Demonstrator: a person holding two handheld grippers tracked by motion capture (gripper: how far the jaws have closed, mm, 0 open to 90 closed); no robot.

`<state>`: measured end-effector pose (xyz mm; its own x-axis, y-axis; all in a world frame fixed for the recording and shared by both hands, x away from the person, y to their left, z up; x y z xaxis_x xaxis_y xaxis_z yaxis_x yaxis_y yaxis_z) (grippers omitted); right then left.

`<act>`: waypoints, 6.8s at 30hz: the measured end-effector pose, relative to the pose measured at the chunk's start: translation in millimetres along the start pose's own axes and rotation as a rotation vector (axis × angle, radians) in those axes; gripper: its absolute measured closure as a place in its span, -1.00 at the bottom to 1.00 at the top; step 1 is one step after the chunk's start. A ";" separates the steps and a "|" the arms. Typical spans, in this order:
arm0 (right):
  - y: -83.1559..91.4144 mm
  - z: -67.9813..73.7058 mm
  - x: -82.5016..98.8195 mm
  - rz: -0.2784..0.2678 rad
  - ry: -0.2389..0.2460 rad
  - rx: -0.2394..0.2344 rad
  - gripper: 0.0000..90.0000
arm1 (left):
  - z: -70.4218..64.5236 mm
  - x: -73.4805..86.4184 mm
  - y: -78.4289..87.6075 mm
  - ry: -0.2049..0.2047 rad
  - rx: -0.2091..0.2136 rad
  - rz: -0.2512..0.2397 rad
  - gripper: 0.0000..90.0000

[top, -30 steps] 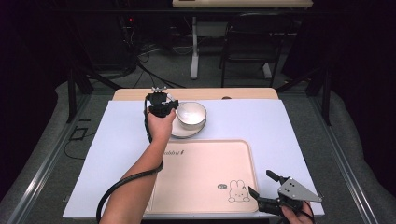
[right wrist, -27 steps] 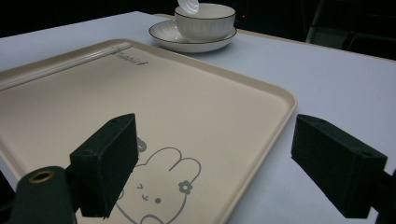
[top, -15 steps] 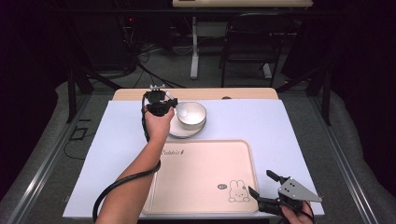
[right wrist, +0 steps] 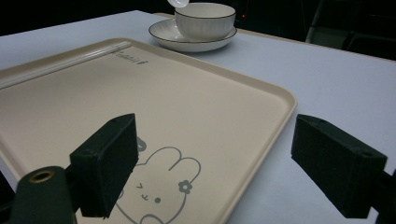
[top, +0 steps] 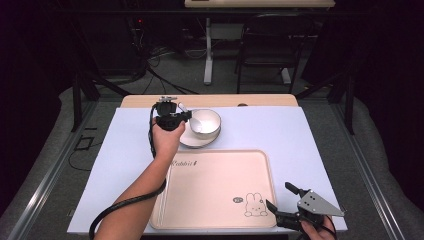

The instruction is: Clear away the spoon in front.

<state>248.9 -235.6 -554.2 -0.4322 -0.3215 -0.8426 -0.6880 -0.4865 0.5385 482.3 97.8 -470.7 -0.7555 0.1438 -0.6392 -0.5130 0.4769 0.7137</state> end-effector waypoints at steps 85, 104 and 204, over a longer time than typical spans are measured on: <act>-2.1 -0.2 1.3 0.015 -0.005 0.014 -0.68 | 1.9 167.8 72.0 -0.168 0.153 0.218 0.89; -3.1 -0.5 1.3 0.018 -0.004 0.013 -0.68 | 12.4 167.2 56.7 -0.096 0.168 0.343 0.85; -2.2 -0.7 2.1 0.020 -0.002 0.011 -0.68 | 24.0 129.2 23.7 -0.109 0.035 0.227 0.05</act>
<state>249.9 -235.7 -557.1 -0.4468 -0.3291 -0.8319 -0.6860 -0.4708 0.5547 382.3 148.5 -543.2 -0.8003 0.3425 -0.4921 -0.3196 0.4508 0.8335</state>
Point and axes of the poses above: each handheld gripper's, and its own axes: y roughly backward along the jaws, x roughly out of its underside, z roughly to its left, the point moved 5 cm from there along -y, roughly forward along the jaws, and after that the axes turned 14 degrees about z, right-handed, at the moved point
